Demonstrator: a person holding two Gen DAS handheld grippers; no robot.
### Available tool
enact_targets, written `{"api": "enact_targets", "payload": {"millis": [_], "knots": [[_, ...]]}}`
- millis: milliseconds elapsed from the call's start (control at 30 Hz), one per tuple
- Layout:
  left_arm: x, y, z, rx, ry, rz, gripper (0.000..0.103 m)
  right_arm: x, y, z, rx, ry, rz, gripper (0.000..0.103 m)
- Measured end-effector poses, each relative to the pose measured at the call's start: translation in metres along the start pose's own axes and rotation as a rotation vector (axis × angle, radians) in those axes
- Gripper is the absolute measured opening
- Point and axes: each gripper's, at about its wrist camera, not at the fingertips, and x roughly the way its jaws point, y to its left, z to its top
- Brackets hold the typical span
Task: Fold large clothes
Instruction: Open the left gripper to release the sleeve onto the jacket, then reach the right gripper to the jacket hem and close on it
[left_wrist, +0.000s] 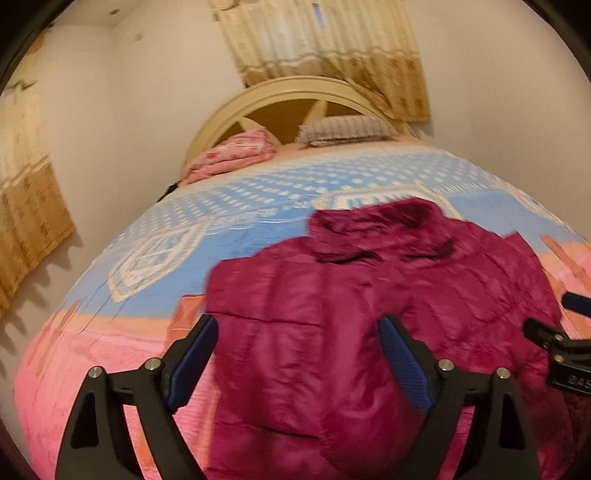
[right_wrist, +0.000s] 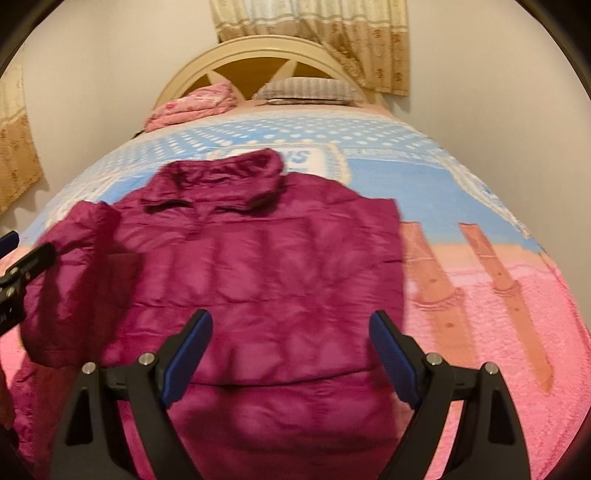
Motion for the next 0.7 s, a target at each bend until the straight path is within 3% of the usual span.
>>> {"api": "enact_targets", "payload": {"millis": [67,167,300,400,533,633,700], "knots": [[0.007,0.018,-0.002,-0.035,0.017,0.041,0.091,-0.001,0.011,0.003,-0.013,-0.008,0.017,0.089],[0.002,0.026,-0.002,-0.067,0.006,0.003,0.091,0.001,0.029,0.008,-0.046,-0.018,0.034,0.089],[-0.013,0.001,0.001,0.028,-0.050,-0.015,0.091,0.012,0.041,0.004,-0.066,0.009,0.029,0.089],[-0.009,0.016,-0.001,-0.025,-0.048,0.048,0.092,0.009,0.041,0.001,-0.070,0.007,0.027,0.089],[0.006,0.071,-0.009,-0.227,-0.004,0.170,0.092,0.008,0.035,0.000,-0.068,0.005,0.009,0.089],[0.025,0.088,-0.018,-0.235,0.038,0.212,0.092,0.007,0.036,0.000,-0.044,0.005,0.012,0.089],[0.050,0.091,-0.027,-0.201,0.111,0.237,0.092,0.000,0.048,0.001,-0.058,-0.017,0.046,0.089]]}}
